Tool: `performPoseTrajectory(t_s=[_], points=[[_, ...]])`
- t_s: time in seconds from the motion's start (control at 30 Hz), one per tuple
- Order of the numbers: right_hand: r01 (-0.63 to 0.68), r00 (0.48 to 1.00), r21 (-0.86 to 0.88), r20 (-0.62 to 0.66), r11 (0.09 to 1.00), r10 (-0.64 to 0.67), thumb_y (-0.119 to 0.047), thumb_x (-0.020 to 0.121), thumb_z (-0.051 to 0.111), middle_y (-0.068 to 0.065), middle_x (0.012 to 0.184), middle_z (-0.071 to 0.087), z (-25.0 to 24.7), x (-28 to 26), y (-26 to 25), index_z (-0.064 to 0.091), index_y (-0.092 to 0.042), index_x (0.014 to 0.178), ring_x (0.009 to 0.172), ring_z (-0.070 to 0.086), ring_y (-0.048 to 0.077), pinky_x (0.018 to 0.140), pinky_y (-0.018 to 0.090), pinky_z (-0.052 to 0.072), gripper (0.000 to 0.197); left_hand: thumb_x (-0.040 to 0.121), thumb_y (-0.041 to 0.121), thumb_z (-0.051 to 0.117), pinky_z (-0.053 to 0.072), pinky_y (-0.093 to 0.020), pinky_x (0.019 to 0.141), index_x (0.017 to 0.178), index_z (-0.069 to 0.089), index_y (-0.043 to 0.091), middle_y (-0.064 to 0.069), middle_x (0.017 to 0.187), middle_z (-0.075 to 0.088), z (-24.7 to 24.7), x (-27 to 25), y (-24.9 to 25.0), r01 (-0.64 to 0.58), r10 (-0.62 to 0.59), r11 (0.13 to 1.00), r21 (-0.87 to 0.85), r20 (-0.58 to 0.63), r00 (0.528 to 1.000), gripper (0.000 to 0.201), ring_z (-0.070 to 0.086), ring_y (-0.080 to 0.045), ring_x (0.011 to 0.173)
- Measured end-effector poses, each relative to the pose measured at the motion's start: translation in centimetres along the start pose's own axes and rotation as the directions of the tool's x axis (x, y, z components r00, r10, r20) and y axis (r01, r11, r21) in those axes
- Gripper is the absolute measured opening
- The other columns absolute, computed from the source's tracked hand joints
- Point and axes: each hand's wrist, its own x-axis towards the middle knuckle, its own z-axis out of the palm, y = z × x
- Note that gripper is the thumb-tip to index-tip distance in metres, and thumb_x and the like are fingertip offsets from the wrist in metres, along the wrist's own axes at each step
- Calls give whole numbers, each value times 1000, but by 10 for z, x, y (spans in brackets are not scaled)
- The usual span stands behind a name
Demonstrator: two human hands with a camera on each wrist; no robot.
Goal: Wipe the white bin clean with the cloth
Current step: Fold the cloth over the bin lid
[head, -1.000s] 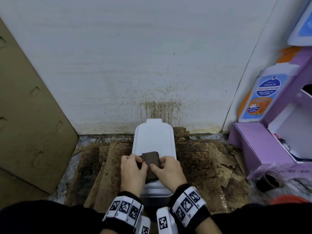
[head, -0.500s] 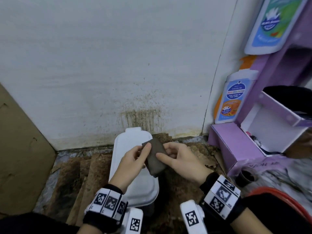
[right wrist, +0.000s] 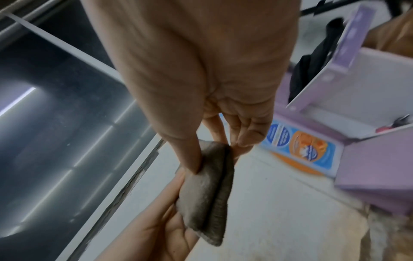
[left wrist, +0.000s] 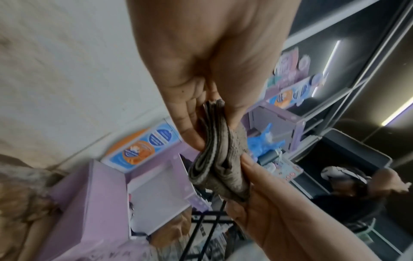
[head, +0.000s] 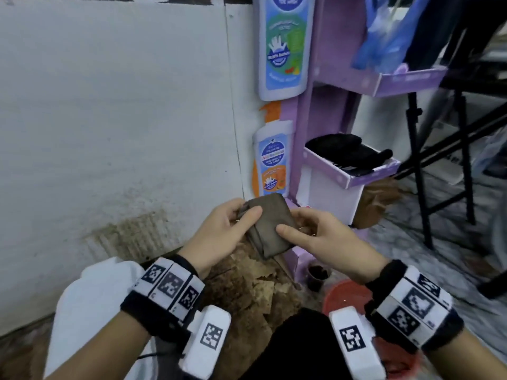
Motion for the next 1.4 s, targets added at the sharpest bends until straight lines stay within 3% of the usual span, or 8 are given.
performPoseTrajectory(t_s=[0.2,0.37,0.47,0.53,0.73,0.87,1.13,1.4], points=[[-156,986,13,-63,988,157,-34,93,68,7,81,73,-73,-17,58,72,-8,88,71,63,15,69,26,47,27,102,20,58,60,-51,82,111,63,-4,-25,102,72,68,59,-13,20,-27,999,38,179,983,27,72,-30,90],[-311,936,93,-145,946,322,-32,91,70,17,97,76,-98,-11,140,71,-2,104,82,68,18,77,33,52,33,86,60,60,55,-47,77,102,66,1,-17,92,73,114,105,-65,-3,-131,940,342,368,920,62,70,-30,80],[-412,898,92,-126,907,421,-32,91,71,12,93,77,-104,-9,198,71,-5,100,83,72,18,80,39,55,29,97,42,63,59,-36,83,111,73,13,-1,100,78,143,124,-118,29,-281,887,461,489,826,34,73,-14,91],[-454,882,86,-100,887,461,-25,94,68,-1,77,74,-99,-13,235,68,-10,89,69,69,2,65,21,53,15,97,39,64,59,-30,82,114,74,18,2,106,77,161,128,-158,88,-379,868,488,539,753,29,72,-11,95],[-601,795,31,-82,799,601,-30,93,68,6,94,77,-60,-34,346,70,-19,92,91,73,25,87,44,57,11,100,34,61,44,-12,58,104,68,15,10,79,68,208,109,-267,150,-528,791,593,537,658,21,66,2,68],[-666,735,24,-144,745,662,-45,86,70,3,85,74,-32,-41,405,67,-22,87,80,70,20,79,41,58,24,98,35,64,57,-32,83,108,70,10,-1,95,77,224,101,-330,232,-591,765,601,512,623,27,73,-16,90],[-713,682,18,-213,700,700,-42,91,66,-3,85,73,-4,-46,462,66,-20,98,80,69,16,81,39,57,23,98,35,63,56,-38,86,94,65,15,-3,93,74,234,91,-390,296,-637,739,606,483,600,21,71,-21,90],[-731,644,82,-245,678,724,-44,89,69,-1,92,73,3,-48,487,66,-20,102,86,70,18,86,42,57,28,87,54,57,51,-45,104,125,64,18,0,122,71,239,83,-415,437,-687,718,541,456,565,53,66,-17,114]])
